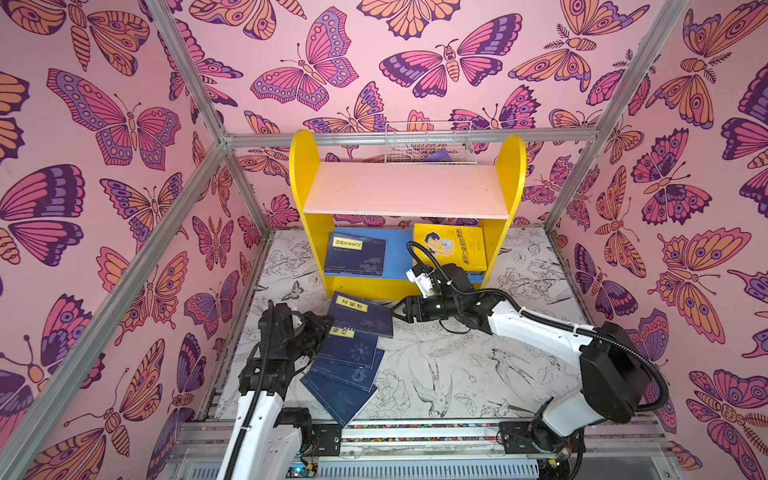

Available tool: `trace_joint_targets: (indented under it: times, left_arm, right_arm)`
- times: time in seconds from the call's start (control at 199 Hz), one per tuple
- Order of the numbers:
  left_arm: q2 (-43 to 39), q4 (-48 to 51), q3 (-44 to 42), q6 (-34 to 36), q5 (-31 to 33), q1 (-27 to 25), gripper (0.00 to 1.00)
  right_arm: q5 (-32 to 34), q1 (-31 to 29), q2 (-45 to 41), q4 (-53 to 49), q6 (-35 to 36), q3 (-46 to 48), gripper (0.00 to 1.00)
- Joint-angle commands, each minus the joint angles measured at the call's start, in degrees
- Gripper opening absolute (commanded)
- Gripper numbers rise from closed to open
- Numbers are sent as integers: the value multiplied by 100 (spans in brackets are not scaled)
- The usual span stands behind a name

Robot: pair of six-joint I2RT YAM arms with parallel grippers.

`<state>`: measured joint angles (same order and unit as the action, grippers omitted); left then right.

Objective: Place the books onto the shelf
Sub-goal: 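Lift the blue book upright and carry it to the shelf with the right gripper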

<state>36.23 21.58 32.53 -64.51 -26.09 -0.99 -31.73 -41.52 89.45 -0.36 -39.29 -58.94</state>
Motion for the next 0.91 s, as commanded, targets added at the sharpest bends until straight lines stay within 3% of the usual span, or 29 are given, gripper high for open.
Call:
trace_joint_targets:
  times: [0.0, 0.141, 0.469, 0.685, 0.902]
  left_arm:
    - [-317, -1616, -83, -247, -490, -165, 0]
    - [-540, -2447, -239, -259, -529, -236, 0]
    - [-784, -3041, -331, -16, -411, -280, 0]
    - [-740, -3171, -492, -104, -318, -310, 0]
    - [-740, -3469, -674, -235, -166, -315, 0]
  right_arm:
    - [-901, 193, -235, 333, -783, 72, 74]
    - [-1234, 491, -556, 504, -1375, 302, 75]
    - [-1527, 671, -624, 3173, -3163, 1023, 71]
    - [-1496, 583, -471, 4147, -3756, 1001, 66]
    - [-1509, 341, -177, 4639, -4116, 838, 52]
